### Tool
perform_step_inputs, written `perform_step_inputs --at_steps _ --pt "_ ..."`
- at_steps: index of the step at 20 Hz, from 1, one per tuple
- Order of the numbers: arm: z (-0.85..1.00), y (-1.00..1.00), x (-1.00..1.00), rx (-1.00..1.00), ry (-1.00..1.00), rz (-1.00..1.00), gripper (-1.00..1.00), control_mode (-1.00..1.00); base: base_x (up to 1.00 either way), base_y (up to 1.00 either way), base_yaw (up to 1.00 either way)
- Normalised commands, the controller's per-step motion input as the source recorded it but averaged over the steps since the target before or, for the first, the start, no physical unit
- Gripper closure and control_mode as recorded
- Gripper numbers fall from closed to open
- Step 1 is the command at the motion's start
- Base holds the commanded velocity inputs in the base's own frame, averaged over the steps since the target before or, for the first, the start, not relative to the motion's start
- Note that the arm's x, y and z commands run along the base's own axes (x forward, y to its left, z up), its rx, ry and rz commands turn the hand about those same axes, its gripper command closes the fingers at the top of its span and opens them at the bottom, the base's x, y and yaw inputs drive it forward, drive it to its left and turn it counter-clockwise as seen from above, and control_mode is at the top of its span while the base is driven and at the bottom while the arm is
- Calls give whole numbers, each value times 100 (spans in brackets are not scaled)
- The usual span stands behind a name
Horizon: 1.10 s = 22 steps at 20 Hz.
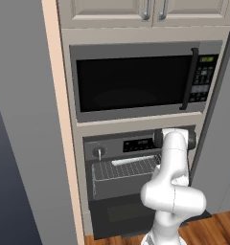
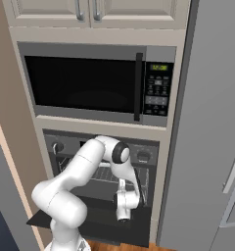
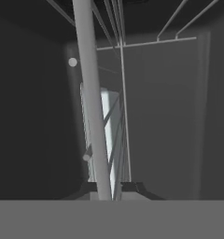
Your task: Take the baked cake out of the oven and place it on the plate for cooling. Then close the oven door.
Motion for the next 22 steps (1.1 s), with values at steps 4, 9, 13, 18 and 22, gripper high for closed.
perform_step_inputs --at_steps 4,9,13,18,22 --pt "0 -10 -36 0 0 -1 100 -100 0 0 0" --pt "0 -13 -46 0 4 -3 100 -100 0 0 0" --pt "0 -10 -37 0 10 -4 100 -100 0 0 0" --pt "0 -14 -39 0 20 -5 100 -100 0 0 0" --pt "0 -1 -42 -2 30 -5 100 -100 0 0 0"
